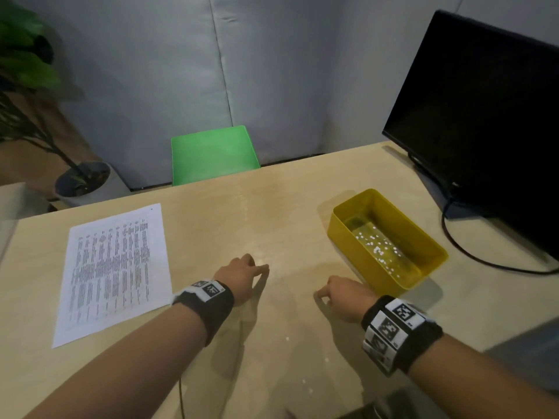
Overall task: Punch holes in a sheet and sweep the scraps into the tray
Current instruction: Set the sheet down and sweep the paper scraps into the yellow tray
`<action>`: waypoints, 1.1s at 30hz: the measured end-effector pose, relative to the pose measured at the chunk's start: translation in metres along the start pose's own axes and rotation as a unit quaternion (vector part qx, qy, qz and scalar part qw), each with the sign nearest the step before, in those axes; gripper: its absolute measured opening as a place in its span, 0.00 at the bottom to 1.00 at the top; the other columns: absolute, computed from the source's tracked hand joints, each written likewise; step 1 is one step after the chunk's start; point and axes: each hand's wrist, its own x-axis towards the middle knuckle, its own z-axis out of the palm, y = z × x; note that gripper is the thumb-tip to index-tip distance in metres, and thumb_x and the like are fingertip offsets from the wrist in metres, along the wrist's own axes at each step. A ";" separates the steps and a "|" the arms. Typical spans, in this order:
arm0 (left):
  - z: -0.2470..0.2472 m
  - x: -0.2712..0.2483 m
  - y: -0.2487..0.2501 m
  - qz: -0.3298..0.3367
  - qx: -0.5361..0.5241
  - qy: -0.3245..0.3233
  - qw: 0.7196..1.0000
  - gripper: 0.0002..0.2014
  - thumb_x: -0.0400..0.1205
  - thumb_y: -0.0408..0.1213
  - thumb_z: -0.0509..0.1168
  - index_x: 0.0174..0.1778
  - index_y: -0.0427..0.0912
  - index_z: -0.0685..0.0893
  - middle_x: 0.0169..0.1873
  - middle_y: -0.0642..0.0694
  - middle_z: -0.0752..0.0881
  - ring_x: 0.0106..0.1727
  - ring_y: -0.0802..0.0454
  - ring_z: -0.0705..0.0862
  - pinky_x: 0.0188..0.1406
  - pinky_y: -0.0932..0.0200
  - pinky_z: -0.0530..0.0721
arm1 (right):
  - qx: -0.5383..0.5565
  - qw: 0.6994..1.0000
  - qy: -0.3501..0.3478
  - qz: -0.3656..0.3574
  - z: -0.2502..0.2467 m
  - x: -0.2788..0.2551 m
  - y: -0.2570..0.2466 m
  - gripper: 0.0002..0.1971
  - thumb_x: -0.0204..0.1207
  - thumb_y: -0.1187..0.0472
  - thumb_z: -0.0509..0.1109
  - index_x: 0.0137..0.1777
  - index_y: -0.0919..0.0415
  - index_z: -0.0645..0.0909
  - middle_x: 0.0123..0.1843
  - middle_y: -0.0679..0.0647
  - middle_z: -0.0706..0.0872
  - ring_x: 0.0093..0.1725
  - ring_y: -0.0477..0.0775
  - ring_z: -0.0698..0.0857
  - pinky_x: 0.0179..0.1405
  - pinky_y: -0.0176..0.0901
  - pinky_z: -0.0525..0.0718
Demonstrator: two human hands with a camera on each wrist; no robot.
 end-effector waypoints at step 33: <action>0.005 0.015 -0.001 -0.055 -0.079 0.099 0.990 0.11 0.83 0.40 0.58 0.55 0.46 0.84 0.59 0.47 0.80 0.53 0.44 0.84 0.46 0.56 0.78 | 0.050 0.995 0.077 -0.039 -0.006 0.024 0.028 0.06 0.75 0.63 0.68 0.48 0.55 0.86 0.50 0.52 0.89 0.50 0.54 0.85 0.49 0.45 0.85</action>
